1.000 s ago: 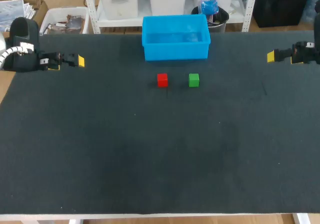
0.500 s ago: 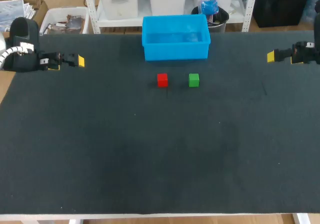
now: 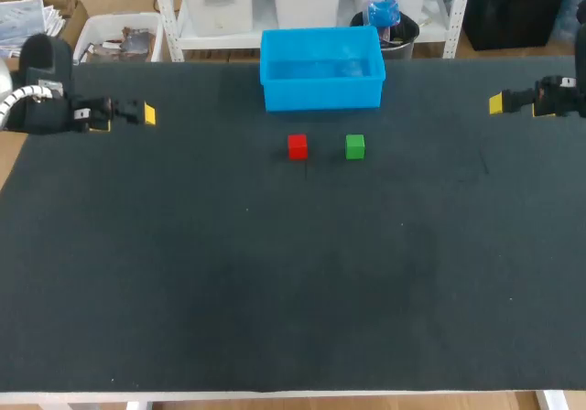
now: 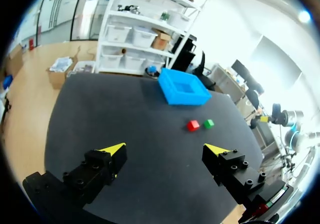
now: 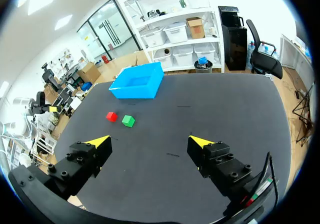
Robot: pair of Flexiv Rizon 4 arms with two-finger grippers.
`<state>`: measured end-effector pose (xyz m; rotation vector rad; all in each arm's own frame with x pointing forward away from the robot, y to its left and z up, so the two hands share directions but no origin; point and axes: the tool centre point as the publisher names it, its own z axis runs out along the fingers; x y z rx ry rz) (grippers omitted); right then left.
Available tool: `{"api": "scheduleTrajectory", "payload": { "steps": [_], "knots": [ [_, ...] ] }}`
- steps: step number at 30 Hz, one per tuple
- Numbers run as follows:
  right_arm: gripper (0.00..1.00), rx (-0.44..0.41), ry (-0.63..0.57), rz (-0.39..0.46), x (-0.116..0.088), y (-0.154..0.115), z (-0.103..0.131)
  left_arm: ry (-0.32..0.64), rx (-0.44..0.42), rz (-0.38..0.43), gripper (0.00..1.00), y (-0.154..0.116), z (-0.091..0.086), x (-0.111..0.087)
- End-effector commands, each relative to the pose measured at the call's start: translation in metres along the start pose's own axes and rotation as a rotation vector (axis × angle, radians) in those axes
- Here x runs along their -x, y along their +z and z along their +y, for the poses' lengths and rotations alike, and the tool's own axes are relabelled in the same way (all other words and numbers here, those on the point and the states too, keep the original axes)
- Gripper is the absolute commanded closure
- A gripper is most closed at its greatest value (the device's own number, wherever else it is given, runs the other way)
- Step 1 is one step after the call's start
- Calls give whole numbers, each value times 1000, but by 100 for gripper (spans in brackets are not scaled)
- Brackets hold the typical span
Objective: Use the left arm to pick the red cube and place it into the blue plastic box first, then use the right arm to grasp the green cube and put it into the same blue plastic box after the first action is fully finished.
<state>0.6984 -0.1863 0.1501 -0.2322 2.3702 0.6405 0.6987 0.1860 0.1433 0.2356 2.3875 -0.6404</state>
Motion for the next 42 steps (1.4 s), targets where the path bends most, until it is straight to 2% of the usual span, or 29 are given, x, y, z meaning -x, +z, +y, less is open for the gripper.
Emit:
{"api": "scheduleTrajectory", "payload": {
  "steps": [1,5,9,12,40,42],
  "knots": [
    [0,-3,0,1,0,1,0,17,154,109,0,16,-14,13],
    [0,-3,0,1,0,1,0,43,255,151,0,26,-27,20],
    [0,-3,0,1,0,1,0,44,291,181,0,35,-36,20],
    [0,-3,0,1,0,1,0,12,280,201,0,37,-37,18],
    [0,-3,0,1,0,1,0,12,280,201,0,37,-37,18],
    [0,-3,0,1,0,1,0,48,300,228,0,47,-48,21]
  ]
}}
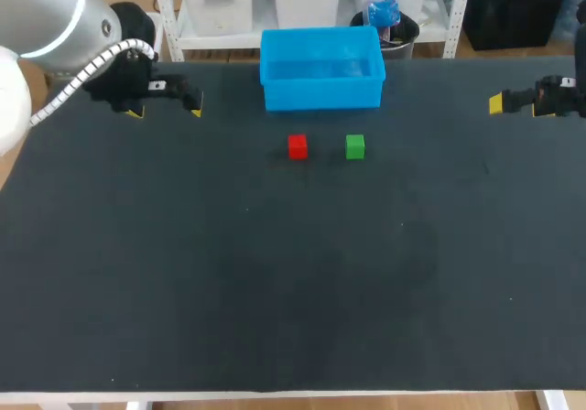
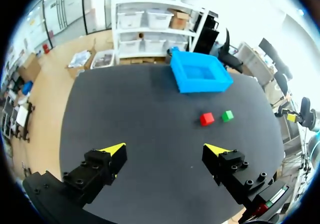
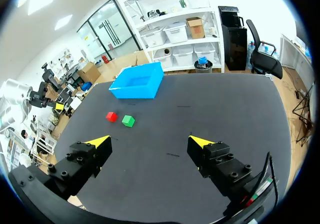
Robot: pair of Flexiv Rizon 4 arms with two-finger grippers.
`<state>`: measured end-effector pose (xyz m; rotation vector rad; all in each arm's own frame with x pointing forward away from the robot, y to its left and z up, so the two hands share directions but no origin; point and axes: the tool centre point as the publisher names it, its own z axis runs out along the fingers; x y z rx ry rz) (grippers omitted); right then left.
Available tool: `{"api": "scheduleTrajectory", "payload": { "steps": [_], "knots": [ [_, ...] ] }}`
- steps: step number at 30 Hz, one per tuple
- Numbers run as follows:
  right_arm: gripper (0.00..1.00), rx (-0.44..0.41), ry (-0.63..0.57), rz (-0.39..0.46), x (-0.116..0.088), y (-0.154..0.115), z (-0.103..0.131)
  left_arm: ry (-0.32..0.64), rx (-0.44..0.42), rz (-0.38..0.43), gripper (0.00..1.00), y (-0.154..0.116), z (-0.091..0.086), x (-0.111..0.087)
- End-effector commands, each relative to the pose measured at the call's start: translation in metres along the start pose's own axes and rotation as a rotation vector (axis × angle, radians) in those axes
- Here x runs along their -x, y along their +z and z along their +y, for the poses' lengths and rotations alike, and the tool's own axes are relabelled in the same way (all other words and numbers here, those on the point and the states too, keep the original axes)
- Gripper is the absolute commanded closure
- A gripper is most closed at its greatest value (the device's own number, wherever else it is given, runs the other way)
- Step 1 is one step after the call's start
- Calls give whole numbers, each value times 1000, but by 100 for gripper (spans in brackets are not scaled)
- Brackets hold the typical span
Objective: Use the left arm to pick the red cube and place it into the blue plastic box first, then use the right arm to grasp the green cube and put it into the same blue plastic box after the first action is fully finished.
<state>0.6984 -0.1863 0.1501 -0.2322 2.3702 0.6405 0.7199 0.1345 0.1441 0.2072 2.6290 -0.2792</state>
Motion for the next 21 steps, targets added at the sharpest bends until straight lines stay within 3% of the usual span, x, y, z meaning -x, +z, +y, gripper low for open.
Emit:
{"api": "scheduleTrajectory", "payload": {
  "steps": [1,5,13,18,21],
  "knots": [
    [0,-3,0,1,0,1,0,40,30,40,0,9,-19,7],
    [0,-3,0,1,0,1,0,77,47,79,0,22,-43,16],
    [0,-3,0,1,0,1,0,20,43,160,0,45,-76,28],
    [0,-3,0,1,0,1,0,-11,32,190,0,50,-85,28],
    [0,-3,0,1,0,1,0,-23,22,169,0,50,-87,27]
  ]
}}
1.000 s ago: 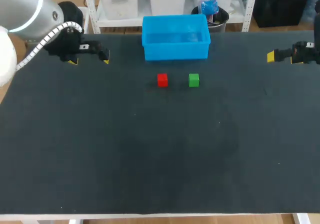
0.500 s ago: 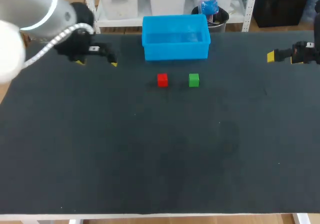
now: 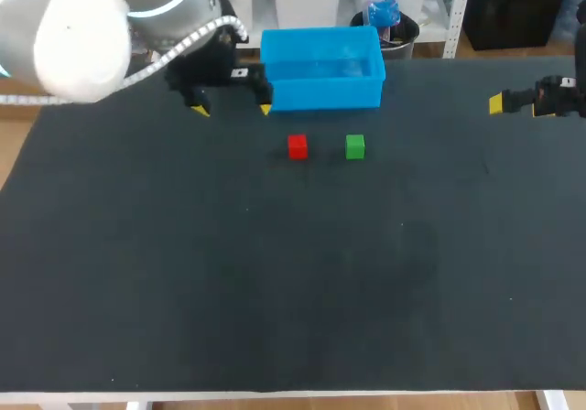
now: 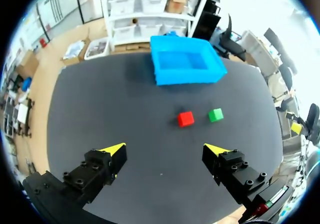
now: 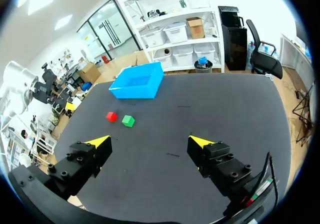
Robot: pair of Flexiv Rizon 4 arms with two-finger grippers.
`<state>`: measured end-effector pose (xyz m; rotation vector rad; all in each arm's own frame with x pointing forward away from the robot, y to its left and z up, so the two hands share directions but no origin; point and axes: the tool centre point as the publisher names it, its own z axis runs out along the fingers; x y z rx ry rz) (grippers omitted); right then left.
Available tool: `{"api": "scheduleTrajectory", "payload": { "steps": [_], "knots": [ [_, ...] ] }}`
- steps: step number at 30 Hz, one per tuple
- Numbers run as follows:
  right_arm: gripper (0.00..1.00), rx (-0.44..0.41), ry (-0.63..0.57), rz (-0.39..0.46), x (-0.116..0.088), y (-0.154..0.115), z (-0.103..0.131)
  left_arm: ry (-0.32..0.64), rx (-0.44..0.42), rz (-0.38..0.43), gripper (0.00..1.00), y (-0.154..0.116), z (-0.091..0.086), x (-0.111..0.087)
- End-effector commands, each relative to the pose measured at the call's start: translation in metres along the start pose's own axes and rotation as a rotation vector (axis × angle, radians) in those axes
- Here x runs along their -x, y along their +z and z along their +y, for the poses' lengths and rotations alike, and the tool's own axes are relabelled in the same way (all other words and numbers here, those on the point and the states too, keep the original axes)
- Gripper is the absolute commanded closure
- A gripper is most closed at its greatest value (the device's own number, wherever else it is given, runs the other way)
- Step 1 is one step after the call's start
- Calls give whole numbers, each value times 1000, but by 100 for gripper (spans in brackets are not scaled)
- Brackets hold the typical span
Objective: Use the left arm to pick the red cube and place it into the blue plastic box first, then use the right arm to grasp the green cube and put it into the same blue plastic box after the first action is fully finished.
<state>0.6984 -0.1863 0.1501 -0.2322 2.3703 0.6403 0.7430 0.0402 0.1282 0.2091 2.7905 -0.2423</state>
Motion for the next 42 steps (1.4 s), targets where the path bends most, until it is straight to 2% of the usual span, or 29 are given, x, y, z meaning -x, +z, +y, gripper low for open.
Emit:
{"api": "scheduleTrajectory", "payload": {
  "steps": [1,21,23,28,32,37,42],
  "knots": [
    [0,-3,0,1,0,1,0,-8,-5,10,0,3,-3,6],
    [0,-3,0,1,0,1,0,-8,-5,10,0,3,-3,6],
    [0,-3,0,1,0,1,0,-2,39,13,0,4,-12,10],
    [0,-3,0,1,0,1,0,-13,30,14,0,14,-37,21],
    [0,-3,0,1,0,1,0,-41,66,40,0,23,-52,26],
    [0,-3,0,1,0,1,0,-68,90,76,0,32,-65,29],
    [0,-3,0,1,0,1,0,-69,99,89,0,37,-69,31]
  ]
}}
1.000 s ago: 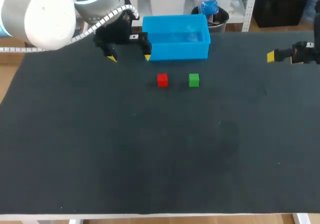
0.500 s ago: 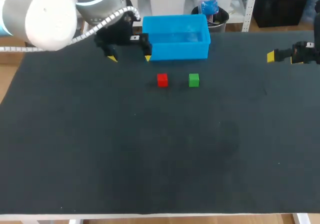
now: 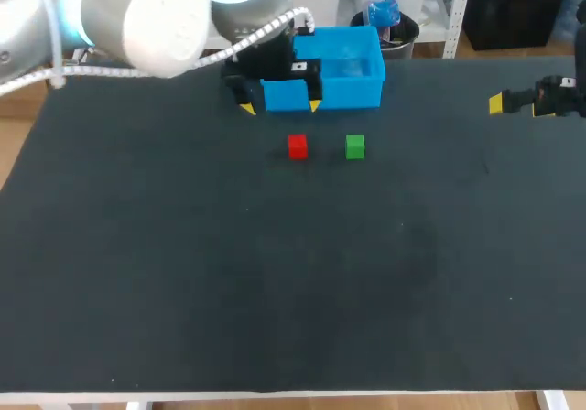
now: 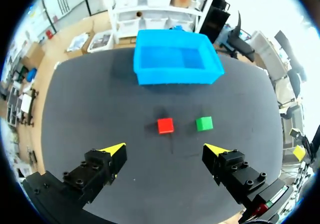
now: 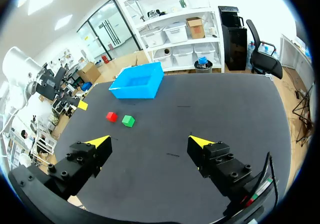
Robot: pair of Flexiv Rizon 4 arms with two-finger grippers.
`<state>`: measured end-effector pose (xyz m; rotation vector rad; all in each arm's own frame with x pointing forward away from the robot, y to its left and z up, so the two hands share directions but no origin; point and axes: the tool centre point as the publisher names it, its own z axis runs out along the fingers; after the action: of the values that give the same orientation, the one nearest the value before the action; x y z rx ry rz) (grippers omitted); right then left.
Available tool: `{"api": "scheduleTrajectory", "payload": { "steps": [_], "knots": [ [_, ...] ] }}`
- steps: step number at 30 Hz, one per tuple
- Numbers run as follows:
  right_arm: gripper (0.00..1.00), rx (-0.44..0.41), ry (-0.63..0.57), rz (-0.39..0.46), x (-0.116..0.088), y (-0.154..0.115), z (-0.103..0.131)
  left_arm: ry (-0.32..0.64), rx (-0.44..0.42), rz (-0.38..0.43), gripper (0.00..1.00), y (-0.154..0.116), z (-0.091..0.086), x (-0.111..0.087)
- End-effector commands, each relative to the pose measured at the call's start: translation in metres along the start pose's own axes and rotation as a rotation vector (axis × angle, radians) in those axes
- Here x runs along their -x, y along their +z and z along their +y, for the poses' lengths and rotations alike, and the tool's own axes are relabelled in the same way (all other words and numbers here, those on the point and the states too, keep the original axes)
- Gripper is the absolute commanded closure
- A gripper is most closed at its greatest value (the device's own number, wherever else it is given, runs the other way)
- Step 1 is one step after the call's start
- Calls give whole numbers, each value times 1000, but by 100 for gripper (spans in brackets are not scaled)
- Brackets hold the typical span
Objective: Use the left arm to pick the red cube and place it into the blue plastic box first, then use the right arm to grasp the green cube and put it into the same blue plastic box after the first action is fully finished.
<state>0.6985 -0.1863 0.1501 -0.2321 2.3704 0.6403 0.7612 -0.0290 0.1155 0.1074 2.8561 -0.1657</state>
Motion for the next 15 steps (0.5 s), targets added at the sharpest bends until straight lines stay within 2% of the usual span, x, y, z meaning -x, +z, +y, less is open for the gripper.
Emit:
{"api": "scheduleTrajectory", "payload": {
  "steps": [1,15],
  "knots": [
    [0,-3,0,1,0,1,0,-3,37,36,0,5,-8,10],
    [0,-3,0,1,0,1,0,-34,24,73,0,24,-12,3]
  ]
}}
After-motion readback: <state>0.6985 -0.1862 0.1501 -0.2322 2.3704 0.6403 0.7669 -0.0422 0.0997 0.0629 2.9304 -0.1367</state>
